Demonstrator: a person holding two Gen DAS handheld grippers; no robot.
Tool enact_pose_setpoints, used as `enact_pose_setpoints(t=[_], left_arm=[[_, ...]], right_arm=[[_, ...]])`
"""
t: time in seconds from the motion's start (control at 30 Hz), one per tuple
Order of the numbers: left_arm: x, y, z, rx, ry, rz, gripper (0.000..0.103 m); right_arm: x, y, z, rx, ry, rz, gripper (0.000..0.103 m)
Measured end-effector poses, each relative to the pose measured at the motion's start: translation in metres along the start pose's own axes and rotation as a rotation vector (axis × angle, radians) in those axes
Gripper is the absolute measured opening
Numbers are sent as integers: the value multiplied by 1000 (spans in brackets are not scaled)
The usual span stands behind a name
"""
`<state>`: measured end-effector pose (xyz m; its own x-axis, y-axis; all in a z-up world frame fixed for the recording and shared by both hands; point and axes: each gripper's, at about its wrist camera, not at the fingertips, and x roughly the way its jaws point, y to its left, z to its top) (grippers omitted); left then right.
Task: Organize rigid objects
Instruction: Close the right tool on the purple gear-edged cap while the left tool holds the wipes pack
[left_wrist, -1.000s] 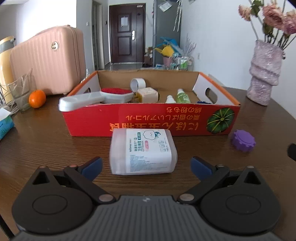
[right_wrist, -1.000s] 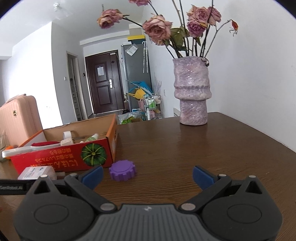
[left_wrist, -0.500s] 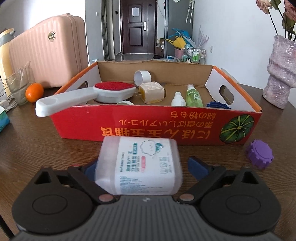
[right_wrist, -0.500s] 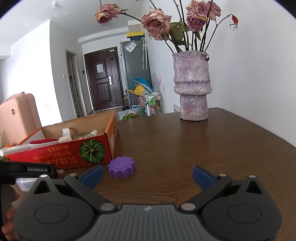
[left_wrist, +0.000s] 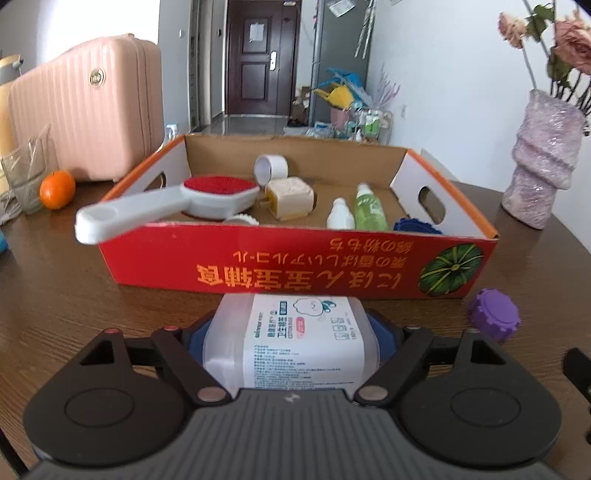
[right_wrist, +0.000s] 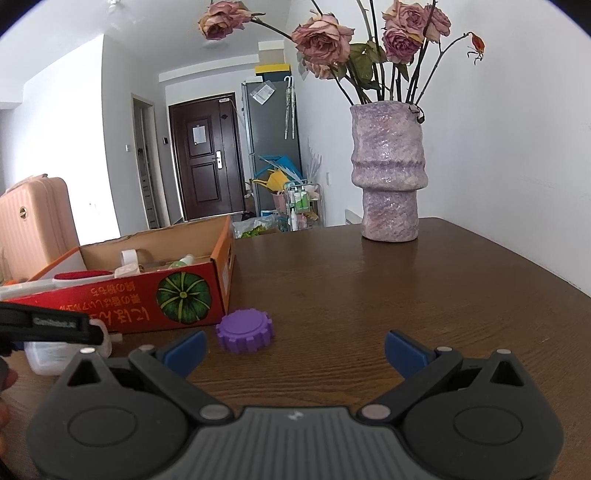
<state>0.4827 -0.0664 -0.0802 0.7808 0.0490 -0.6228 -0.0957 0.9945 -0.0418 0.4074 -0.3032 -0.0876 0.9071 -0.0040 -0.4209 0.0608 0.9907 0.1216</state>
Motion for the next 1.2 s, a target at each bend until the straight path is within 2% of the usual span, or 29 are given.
enact_pose_setpoints(t=[0.37,0.57,0.67,0.83,0.9,1.13,1.2], left_arm=[[-46,26,1,-15,-85,-61,83],[-62,50,-2,-12,-110,-50,83],[-66,61,-4,-15,-115,-42,83],[-69,78,-3,-22,-117,-36,83],[-68,84,-3,-27,-115,-35,83],[-67,93,0,-36,-115,-33,83],[-67,93,0,-34,-114,-37,83]], right_arm=[[14,17,1,10,20,-2,103],[36,31,4,26,65,2,103],[54,37,8,50,106,4,95],[79,46,13,55,159,-19,91],[88,47,15,61,179,-27,85],[110,52,20,61,211,-59,83],[113,53,21,52,213,-64,80]])
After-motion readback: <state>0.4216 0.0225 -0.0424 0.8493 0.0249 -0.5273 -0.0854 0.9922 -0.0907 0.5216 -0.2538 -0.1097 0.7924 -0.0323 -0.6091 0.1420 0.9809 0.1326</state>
